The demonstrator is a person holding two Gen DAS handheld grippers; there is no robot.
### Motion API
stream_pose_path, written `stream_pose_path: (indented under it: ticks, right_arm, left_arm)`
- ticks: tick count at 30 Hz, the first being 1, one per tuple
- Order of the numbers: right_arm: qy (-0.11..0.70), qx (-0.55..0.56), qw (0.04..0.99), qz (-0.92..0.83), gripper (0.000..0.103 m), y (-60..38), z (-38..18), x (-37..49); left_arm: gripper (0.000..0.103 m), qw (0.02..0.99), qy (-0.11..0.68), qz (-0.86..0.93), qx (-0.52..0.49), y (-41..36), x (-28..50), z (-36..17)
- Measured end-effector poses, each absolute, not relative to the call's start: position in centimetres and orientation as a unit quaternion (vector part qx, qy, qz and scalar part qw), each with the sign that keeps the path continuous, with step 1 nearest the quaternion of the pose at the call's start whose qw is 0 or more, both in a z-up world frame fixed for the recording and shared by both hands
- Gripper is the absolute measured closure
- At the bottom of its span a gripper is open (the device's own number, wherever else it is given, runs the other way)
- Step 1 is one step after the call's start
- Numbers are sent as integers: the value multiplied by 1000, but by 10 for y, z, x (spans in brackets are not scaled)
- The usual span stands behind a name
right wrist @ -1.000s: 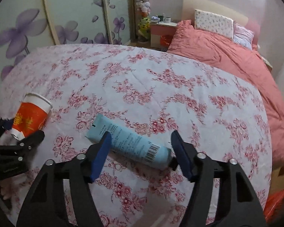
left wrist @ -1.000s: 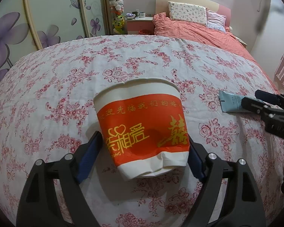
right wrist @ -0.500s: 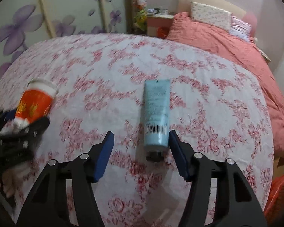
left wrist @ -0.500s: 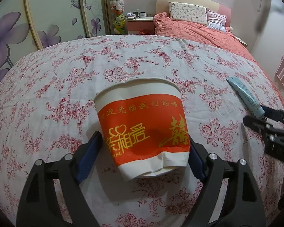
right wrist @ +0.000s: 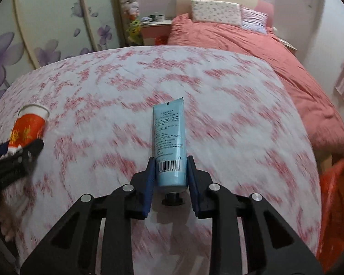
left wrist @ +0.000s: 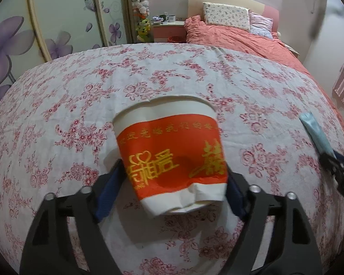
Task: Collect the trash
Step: 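Grasp the light-blue tube with the right tool while the left tool holds the cup, then lift and carry the tube and cup over the orange basket with both tools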
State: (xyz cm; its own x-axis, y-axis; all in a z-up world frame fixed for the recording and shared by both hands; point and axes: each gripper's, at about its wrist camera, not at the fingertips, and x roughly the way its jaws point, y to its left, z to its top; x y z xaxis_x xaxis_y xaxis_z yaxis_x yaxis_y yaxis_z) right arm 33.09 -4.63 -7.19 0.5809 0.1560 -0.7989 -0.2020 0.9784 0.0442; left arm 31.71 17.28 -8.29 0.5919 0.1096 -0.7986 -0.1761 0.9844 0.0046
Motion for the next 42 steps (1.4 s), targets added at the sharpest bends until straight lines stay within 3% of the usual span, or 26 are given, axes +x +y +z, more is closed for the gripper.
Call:
stream_pose_path:
  ticks: [14,30,42]
  right_arm:
    - [439,6,896,63,75,-93,-74,266]
    - [431,18,900,52,69,-91,-76,284]
    - [432,11,901,46,69,-90,-75,282]
  left_arm:
    - [31,896,443,-32,8,98,269,-82]
    - [24,894,447,-5,-4,95,278,-83]
    - [24,895,447,-1,-12,96,279,-83]
